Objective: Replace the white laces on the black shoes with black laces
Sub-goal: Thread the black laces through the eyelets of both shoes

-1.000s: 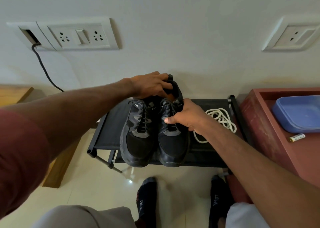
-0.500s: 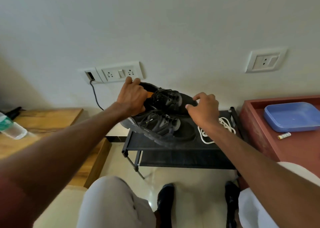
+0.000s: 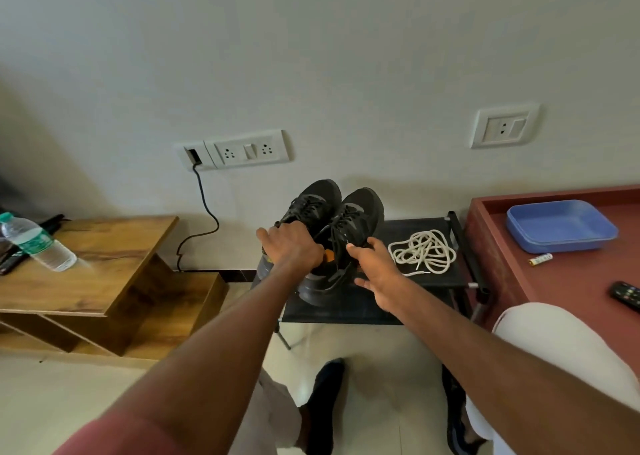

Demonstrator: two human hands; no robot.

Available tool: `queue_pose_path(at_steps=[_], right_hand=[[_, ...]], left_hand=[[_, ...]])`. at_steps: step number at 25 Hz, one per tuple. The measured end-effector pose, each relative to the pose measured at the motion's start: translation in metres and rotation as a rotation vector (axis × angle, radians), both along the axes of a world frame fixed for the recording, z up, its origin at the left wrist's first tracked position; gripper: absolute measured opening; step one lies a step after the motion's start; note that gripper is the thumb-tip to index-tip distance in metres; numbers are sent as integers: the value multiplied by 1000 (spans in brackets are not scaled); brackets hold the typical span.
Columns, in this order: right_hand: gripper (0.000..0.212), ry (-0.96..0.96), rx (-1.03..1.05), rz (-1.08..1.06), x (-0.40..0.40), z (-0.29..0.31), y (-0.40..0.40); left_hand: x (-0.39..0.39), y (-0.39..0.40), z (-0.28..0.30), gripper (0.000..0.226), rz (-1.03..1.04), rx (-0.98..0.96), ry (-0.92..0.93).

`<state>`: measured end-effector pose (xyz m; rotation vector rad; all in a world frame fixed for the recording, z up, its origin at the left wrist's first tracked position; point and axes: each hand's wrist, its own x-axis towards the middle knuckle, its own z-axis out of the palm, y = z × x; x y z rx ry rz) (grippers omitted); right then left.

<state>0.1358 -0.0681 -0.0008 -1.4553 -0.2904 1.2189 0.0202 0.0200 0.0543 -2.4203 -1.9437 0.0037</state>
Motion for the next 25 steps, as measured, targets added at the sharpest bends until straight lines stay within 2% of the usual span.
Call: queue_pose_path(at_steps=[4,7,10,14,17,21,25], right_hand=[[71,-93,-30,49,20,-19,11],[65,-166,-39,124,29,-30,24],[75,-205,-55,151,35,-38,39],[47,-285,-137,116,35,-44,53],[53,-353,-161,138,29,-60,57],[36,-448,-164,101,28,-61,60],[36,-713,-235,167,21,-57,64]], left_hand=[[24,-2,-29,29,57,-138,-103],[30,3,-47,32,87,-172,-184],[33,16,-57,28,85,-174,-203],[39,30,-67,19,36,-198,-198],[31,33,-77,16,32,-230,-225],[23,40,-78,21,93,-267,-303],[24,46,-80,35,141,-315,-381]])
